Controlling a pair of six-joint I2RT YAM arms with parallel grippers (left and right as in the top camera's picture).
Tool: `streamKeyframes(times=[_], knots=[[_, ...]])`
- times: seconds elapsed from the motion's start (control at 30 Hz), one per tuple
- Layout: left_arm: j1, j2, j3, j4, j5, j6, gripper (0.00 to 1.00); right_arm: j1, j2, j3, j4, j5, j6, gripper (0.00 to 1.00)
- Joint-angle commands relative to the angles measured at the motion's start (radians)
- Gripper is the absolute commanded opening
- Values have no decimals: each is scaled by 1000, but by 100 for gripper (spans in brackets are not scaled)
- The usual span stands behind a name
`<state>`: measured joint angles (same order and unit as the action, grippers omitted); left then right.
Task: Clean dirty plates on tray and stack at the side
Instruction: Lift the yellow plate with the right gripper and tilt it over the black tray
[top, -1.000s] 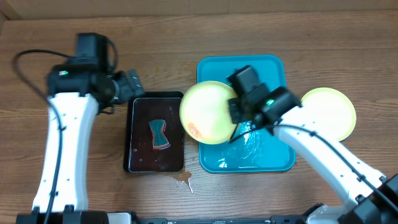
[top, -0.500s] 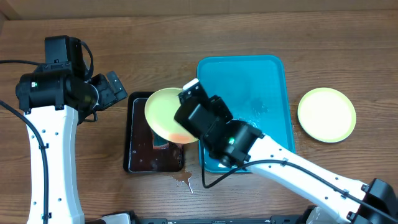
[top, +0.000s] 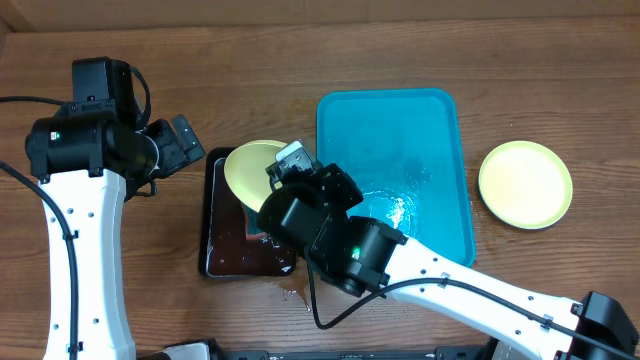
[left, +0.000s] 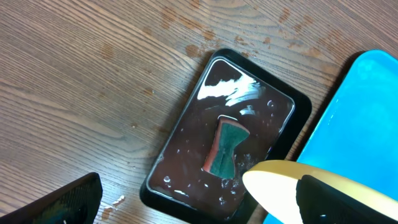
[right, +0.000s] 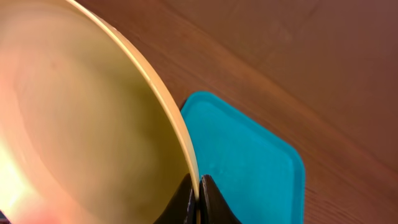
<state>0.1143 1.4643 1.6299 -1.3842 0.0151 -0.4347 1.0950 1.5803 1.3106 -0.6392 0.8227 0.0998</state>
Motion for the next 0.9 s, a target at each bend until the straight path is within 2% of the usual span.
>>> streamKeyframes(times=[0.0,0.4,0.87], knots=[[5,2,16,0,3,12,100,31,-2,20,11,99,-1,4],[5,2,16,0,4,12,100,135,-2,20,14,201,-75,4],[5,2,16,0,3,12,100,139,-2,20,33,224,-83,4]])
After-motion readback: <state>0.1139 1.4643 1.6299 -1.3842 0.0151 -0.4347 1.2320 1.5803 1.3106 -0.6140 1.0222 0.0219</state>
